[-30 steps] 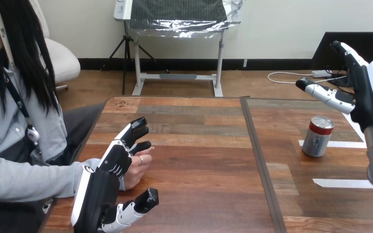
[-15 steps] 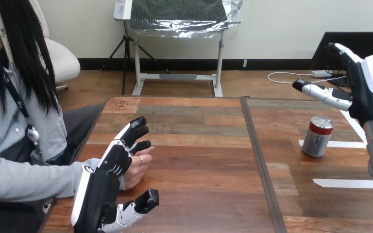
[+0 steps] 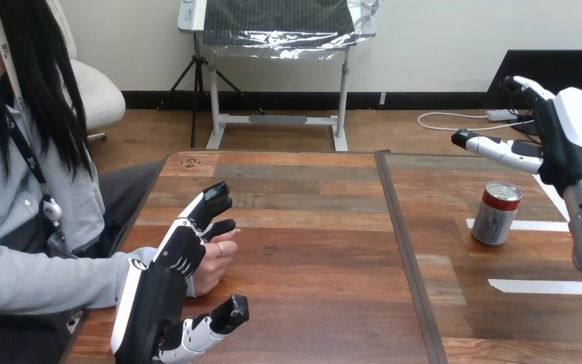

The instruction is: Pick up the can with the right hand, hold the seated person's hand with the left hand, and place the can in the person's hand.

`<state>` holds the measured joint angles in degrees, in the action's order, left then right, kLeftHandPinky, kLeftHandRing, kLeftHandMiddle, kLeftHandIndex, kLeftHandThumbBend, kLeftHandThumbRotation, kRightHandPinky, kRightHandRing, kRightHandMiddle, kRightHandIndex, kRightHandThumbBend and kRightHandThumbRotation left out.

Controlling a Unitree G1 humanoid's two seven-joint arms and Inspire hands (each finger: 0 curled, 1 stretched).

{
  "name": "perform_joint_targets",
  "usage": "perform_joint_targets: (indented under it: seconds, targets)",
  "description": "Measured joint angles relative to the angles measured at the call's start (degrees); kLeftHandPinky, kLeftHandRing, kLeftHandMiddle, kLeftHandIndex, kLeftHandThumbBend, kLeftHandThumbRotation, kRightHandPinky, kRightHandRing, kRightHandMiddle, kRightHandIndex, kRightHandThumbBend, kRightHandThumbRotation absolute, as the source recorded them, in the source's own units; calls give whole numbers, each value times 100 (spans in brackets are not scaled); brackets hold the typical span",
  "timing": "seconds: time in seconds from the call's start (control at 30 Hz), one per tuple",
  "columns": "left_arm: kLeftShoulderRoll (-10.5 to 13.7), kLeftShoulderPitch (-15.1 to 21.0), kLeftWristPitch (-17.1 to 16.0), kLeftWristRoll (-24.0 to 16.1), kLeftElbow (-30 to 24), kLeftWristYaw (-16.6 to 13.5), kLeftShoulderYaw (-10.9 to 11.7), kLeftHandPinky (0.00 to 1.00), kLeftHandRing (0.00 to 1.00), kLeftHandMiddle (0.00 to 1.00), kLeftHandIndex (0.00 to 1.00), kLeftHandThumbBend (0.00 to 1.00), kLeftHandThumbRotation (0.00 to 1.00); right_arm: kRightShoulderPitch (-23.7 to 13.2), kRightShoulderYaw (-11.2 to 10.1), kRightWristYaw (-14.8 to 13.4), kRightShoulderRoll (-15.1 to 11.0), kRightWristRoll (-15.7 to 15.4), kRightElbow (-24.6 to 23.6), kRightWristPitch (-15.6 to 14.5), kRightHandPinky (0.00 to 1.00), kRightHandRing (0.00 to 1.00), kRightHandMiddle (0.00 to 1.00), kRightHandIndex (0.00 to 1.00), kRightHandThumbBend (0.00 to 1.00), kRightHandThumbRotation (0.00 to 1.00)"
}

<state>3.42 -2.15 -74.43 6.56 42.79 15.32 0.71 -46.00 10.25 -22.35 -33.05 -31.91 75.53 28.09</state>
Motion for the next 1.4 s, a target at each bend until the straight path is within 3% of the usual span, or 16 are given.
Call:
perform_joint_targets:
  seconds: [0.53,0.93,1.4]
  targets:
    - [-2,-18,-1,114,-2,56,-51,81,89,90,86,100,67,-43,281,141,0,-215,145,-434,79,87,86,85,89,72]
    - [-4,-28,-1,110,-2,42,-41,78,88,90,86,100,67,-43,645,215,1,-541,210,-778,81,88,86,86,92,76]
    - [-10,-30,-2,65,-3,32,-50,80,88,90,87,100,67,-43,866,461,4,-636,234,-1066,83,88,87,87,94,78]
